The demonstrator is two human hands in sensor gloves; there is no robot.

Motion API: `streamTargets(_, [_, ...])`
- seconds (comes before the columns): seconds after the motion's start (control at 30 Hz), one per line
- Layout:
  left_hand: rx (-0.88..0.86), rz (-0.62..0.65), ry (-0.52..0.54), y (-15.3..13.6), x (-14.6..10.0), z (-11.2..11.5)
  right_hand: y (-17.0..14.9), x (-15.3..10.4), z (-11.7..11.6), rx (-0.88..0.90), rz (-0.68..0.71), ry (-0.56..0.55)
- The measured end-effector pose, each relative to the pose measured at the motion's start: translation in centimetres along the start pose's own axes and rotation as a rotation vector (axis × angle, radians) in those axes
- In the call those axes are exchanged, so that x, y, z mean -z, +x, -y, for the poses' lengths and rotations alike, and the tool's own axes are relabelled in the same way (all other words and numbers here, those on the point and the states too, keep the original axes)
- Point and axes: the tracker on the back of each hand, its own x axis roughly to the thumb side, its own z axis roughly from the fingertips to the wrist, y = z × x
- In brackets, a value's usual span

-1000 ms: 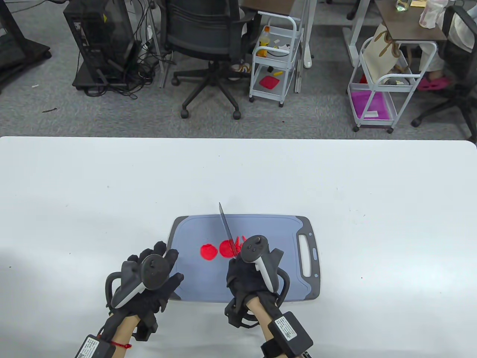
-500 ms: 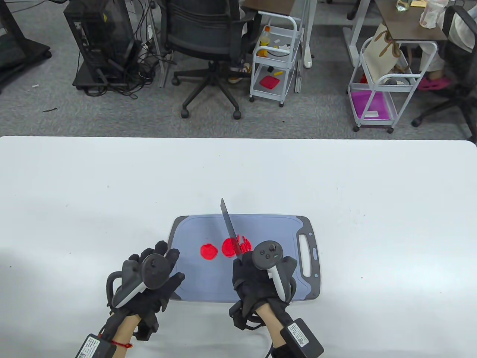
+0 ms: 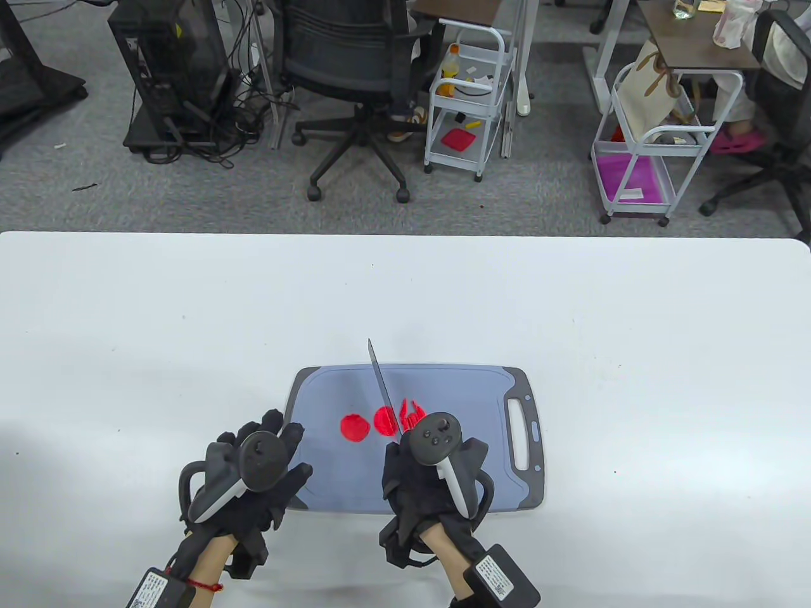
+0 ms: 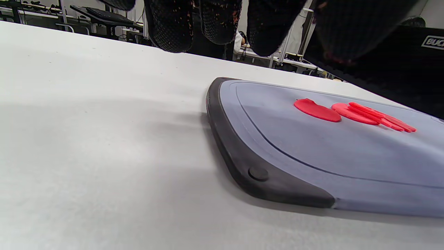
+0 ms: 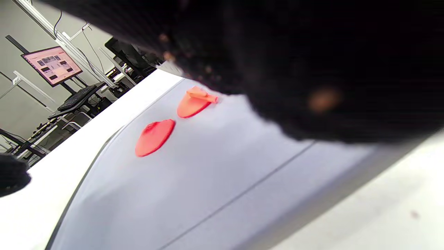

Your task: Chop plasticine discs into granules with repetitive downward strikes

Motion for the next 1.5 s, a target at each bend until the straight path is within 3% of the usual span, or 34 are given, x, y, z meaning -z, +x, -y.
streamTargets(0.23, [0.005, 0.001, -0.006, 0.1, 0.0, 0.0, -0.3, 0.4, -0.8, -0.038, -0.024, 0.025])
streamTargets(0.5, [0.006, -0.003, -0.020, 0.3, 0.1, 0.2, 0.2, 1.8, -1.4, -0.123, -0.109, 0.136])
streamTargets(0.67, [0.001, 0.009, -0.013, 0.6, -0.1, 0.1, -0.2, 1.8, -2.0, -0.101, -0.089, 0.076])
streamTargets(0.8, [0.006, -0.002, -0.024, 0.3, 0.1, 0.3, 1.0, 2.1, -0.7, -0.191, -0.154, 0.194])
streamTargets(0.9, [0.001, -0.006, -0.027, 0.2, 0.2, 0.3, 0.0, 2.9, -2.0, -0.051, -0.093, 0.085])
streamTargets(0.93, [-0.001, -0.005, -0.026, 0.2, 0.2, 0.3, 0.4, 3.2, -2.0, -0.045, -0.110, 0.096])
streamTargets(0.97, [0.002, -0.004, -0.029, 0.2, 0.2, 0.3, 0.4, 3.2, -1.7, -0.089, -0.112, 0.113])
streamTargets(1.07, [-0.003, -0.003, -0.013, 0.0, 0.1, 0.1, -0.1, 3.4, -1.6, 0.025, -0.078, 0.057])
streamTargets(1.2, [-0.011, -0.006, -0.012, -0.1, 0.2, 0.0, 0.3, 2.0, -0.2, 0.032, -0.003, 0.012])
streamTargets(1.5, [0.002, -0.004, -0.021, 0.0, 0.1, 0.2, 0.2, 1.9, -1.4, -0.079, -0.071, 0.107])
